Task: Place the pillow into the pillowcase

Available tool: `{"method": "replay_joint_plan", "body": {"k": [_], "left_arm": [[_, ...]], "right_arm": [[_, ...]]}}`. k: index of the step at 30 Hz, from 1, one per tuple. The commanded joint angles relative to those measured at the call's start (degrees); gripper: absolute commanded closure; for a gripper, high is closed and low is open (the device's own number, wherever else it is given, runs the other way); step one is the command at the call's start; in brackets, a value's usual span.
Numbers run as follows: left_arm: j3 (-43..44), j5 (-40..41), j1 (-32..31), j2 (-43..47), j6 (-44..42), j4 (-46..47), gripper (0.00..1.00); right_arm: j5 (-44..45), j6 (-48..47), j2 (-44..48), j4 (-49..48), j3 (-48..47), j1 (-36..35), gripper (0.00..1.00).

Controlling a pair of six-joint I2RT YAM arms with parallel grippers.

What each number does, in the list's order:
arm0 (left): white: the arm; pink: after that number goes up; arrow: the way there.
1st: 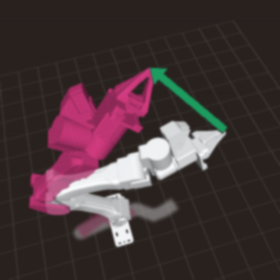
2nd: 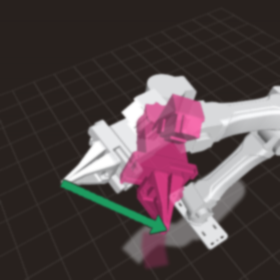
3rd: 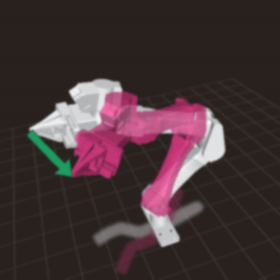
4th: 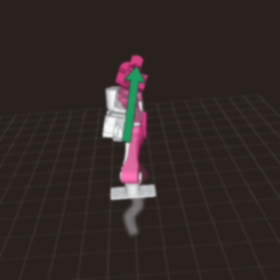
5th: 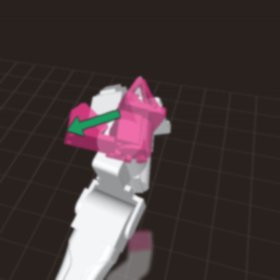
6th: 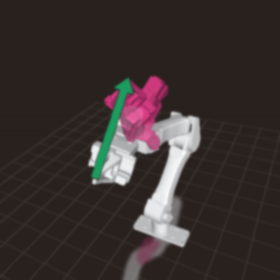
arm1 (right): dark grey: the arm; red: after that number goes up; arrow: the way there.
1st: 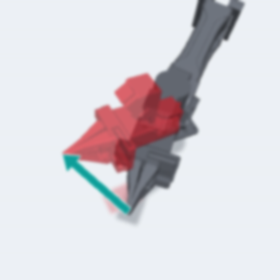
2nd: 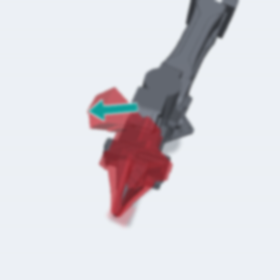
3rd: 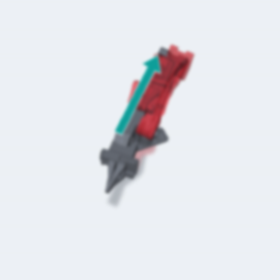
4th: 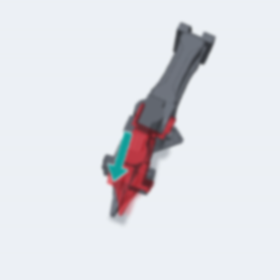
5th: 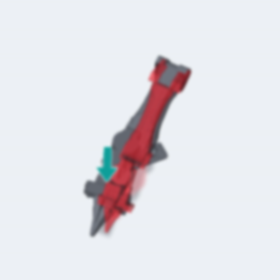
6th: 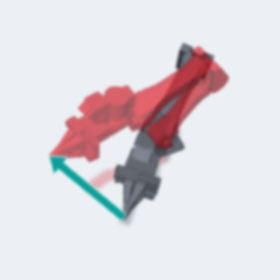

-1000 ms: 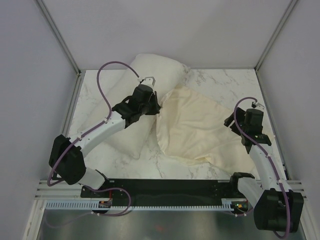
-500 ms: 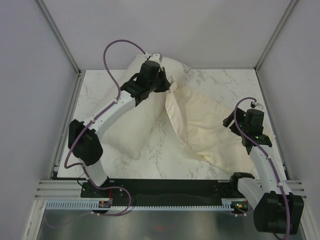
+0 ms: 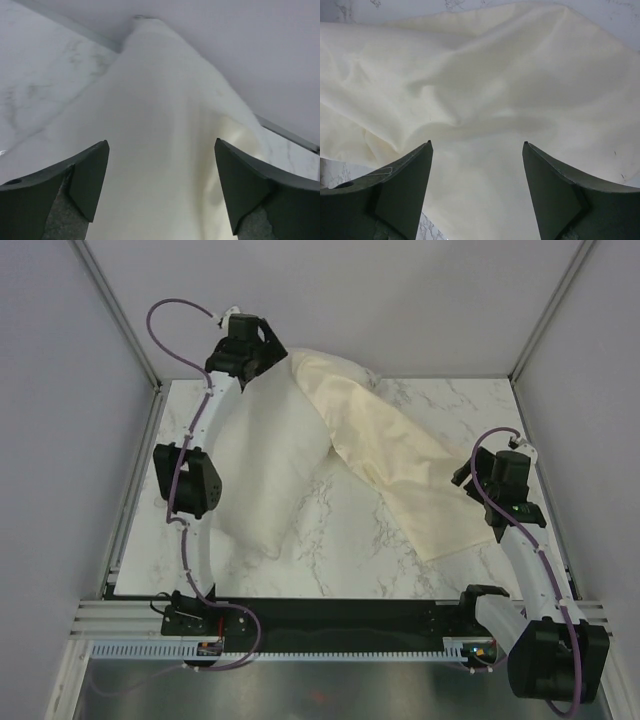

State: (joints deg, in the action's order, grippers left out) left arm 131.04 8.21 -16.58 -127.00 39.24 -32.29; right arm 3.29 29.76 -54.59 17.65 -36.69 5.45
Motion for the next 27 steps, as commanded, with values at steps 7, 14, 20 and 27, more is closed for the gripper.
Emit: {"method": "replay_joint_plan", "body": {"k": [7, 14, 20, 27], "left_arm": [[-29.5, 7.3, -17.1, 27.8, -11.6, 1.1, 0.00], [-47.8, 10.3, -39.4, 33.8, -13.0, 8.2, 0.00], [-44.7, 6.0, -46.0, 20.1, -14.0, 9.9, 0.00], [-35.3, -3.9, -48.2, 6.7, -12.0, 9.4, 0.00]], "right_arm": [[-3.2, 1.4, 0.4, -1.5, -1.4, -0.1, 0.14], [6.2, 4.9, 2.3, 5.3, -2.2, -0.2, 0.10], [15.4, 10.8, 6.7, 11.6, -3.8, 0.0, 0.09], [22.5, 11.5, 15.0, 16.0, -7.3, 0.0, 0.08]]}}
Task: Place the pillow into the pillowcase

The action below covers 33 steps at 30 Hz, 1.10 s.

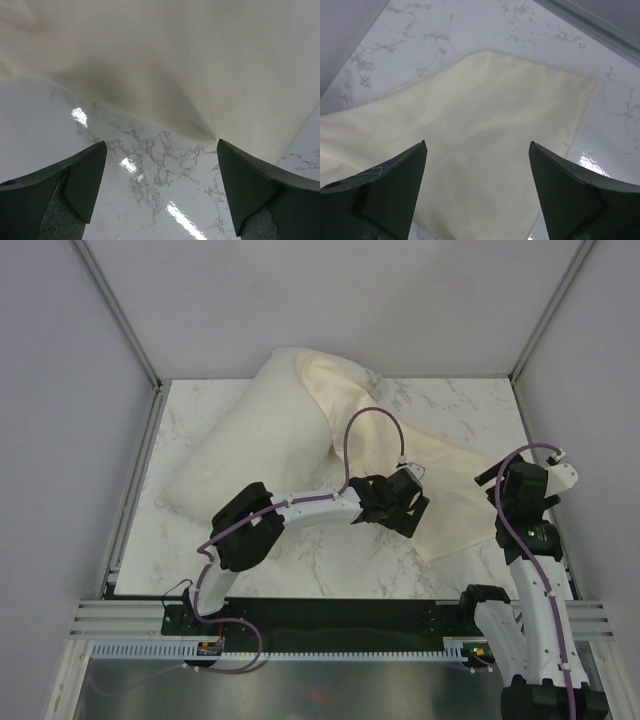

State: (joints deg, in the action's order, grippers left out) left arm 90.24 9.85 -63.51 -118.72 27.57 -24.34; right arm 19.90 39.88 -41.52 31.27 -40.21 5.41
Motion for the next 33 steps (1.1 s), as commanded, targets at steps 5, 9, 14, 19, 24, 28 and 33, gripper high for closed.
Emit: {"method": "replay_joint_plan", "body": {"k": [5, 9, 14, 19, 24, 28, 33], "left_arm": [[8.5, -6.2, -2.2, -6.0, 1.4, 1.5, 0.07], [10.7, -5.6, -1.1, -9.3, 2.4, 0.8, 0.73], [4.9, -3.9, 1.9, -3.4, 2.5, 0.9, 0.98], [-4.9, -7.3, 9.1, 9.7, 2.9, 1.2, 0.98], [-18.1, -23.8, 20.2, 21.2, 4.9, 7.1, 0.98], [-19.8, -20.2, 21.7, 27.0, 3.5, 4.8, 0.98], [-17.5, -3.3, 22.4, 29.5, 1.2, -3.2, 0.98]], "right_arm": [[5.9, 0.7, 2.6, 3.8, -6.1, 0.0, 0.08], [5.4, 0.6, 2.7, 3.5, -3.5, 0.0, 0.08], [3.3, -1.2, 2.6, 2.2, -0.7, 0.0, 0.11], [0.7, -1.6, 3.1, 0.6, 2.9, 0.0, 0.15], [-13.4, -3.3, 3.1, -5.6, 9.2, 0.0, 0.19], [-19.7, -3.5, 0.3, -8.8, 12.5, 0.0, 0.13], [-26.1, -6.2, -6.4, -10.5, 14.7, -1.6, 0.13]]}}
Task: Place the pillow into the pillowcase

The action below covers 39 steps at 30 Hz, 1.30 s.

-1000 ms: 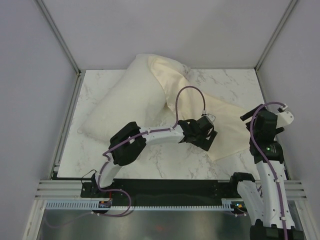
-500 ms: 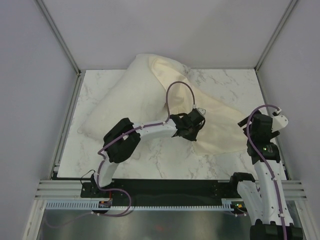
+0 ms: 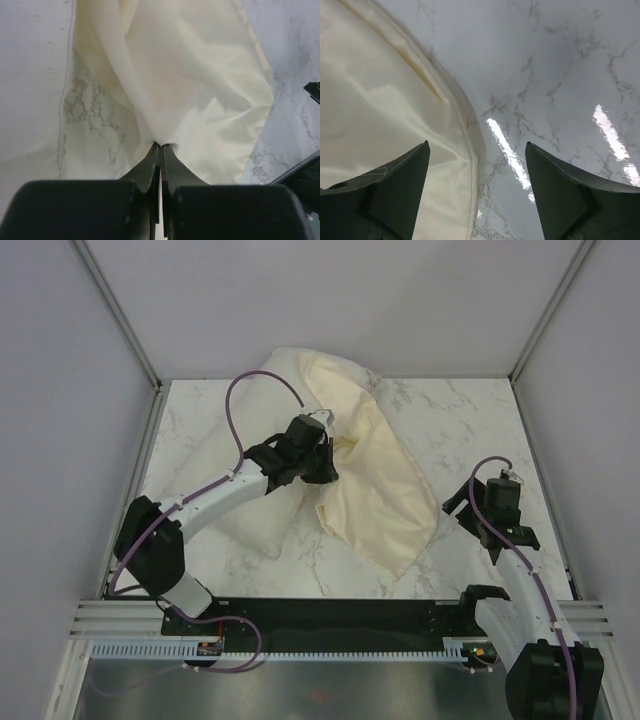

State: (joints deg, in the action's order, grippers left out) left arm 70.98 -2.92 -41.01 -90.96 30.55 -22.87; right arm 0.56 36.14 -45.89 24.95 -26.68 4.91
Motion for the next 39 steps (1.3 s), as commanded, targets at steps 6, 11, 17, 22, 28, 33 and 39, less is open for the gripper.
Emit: {"method": "replay_joint_plan", "body": {"k": [6, 11, 17, 22, 28, 33, 39], "left_arm": [[5.0, 23.1, 1.1, -1.1, -3.7, -11.0, 0.98], [1.9, 25.2, 1.0, 2.1, -2.7, -12.3, 0.98], [-0.1, 27.2, 1.0, 6.9, -3.4, -15.1, 0.98], [0.6, 36.1, -0.3, 8.1, -1.5, -24.1, 0.98], [-1.1, 40.2, -4.4, 9.8, 1.8, -30.4, 0.98], [-2.2, 40.6, -7.6, 11.5, 5.3, -35.8, 0.98], [-3.7, 40.4, -10.9, 15.3, 8.4, -38.0, 0.98]], "right_arm": [[-10.8, 0.0, -0.3, -5.7, 5.3, -6.7, 0.19], [-10.3, 1.1, -2.5, -7.5, 6.0, -9.4, 0.22], [-10.0, 1.6, -10.3, -14.0, 5.3, -11.3, 0.19], [-10.8, 1.3, -16.5, -19.8, 2.6, -13.1, 0.19], [-8.2, -0.1, -29.4, -21.6, -5.5, -17.0, 0.20], [-4.6, -0.8, -39.0, -21.8, -14.8, -18.8, 0.19], [4.5, -2.0, -50.3, -19.1, -26.2, -22.9, 0.21]]}}
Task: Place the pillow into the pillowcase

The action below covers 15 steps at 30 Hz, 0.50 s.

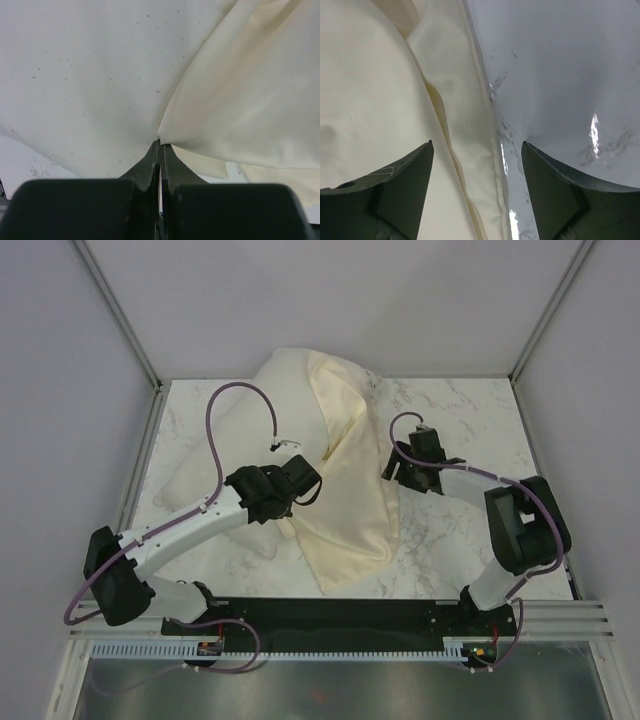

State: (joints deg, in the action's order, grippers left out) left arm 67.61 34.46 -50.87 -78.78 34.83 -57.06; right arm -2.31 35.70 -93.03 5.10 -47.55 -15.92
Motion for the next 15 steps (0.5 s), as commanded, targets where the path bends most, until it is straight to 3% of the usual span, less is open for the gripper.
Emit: {"method": "replay_joint_plan", "body": {"k": [1, 11, 15], "left_arm": [[-0.2, 3.3, -1.3, 3.5, 4.5, -4.5, 0.98], [0.0, 4.0, -3.9, 11.4, 7.9, -11.8, 0.98], [-0.5, 5.0, -4.0, 14.3, 7.8, -12.2, 0.98]], "right_arm": [[8.9, -1.8, -5.7, 1.4, -6.8, -3.2, 0.21], [18.1, -3.8, -18.4, 6.5, -22.8, -4.0, 0.25], [16.2, -4.1, -21.7, 6.9, -25.7, -4.1, 0.40]]}}
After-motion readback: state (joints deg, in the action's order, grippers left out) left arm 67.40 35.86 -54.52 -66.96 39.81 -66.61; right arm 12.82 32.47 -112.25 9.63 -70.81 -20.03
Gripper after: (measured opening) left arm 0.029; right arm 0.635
